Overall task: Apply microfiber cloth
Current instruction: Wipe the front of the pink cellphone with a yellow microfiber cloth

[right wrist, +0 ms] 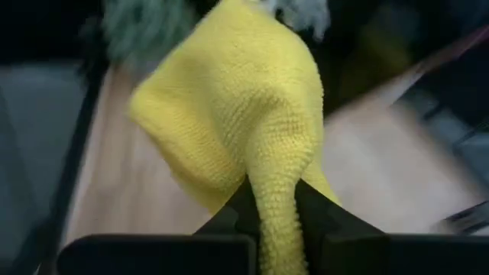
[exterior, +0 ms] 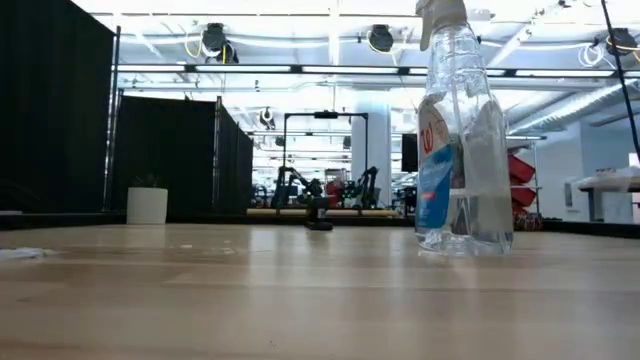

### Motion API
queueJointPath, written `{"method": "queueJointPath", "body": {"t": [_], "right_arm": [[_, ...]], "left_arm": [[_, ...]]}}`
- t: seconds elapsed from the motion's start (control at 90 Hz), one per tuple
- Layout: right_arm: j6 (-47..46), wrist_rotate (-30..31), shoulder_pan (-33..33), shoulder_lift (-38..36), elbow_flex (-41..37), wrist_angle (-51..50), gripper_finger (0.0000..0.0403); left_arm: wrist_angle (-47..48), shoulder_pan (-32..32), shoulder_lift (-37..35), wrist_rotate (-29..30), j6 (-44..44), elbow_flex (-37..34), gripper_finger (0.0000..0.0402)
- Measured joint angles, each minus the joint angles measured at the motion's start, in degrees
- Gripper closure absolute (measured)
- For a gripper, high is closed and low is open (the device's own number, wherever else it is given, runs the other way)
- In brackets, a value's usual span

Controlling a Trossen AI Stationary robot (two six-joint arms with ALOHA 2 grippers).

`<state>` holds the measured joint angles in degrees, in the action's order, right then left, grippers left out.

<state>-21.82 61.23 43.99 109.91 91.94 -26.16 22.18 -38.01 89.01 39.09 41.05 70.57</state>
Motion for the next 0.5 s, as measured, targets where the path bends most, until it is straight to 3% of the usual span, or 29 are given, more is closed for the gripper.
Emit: {"method": "queueJointPath", "body": {"t": [0.211, 0.5], "right_arm": [[7.8, 2.2, -3.4, 0.4, -0.2, 5.2, 0.0388], [12.1, 4.6, -5.9, -3.1, -0.3, 4.9, 0.0388]], "left_arm": [[-11.0, 3.2, 0.1, -7.3, -7.3, 0.0, 0.0393], [-11.0, 4.5, 1.3, -7.3, -6.6, 0.0, 0.0393]]}}
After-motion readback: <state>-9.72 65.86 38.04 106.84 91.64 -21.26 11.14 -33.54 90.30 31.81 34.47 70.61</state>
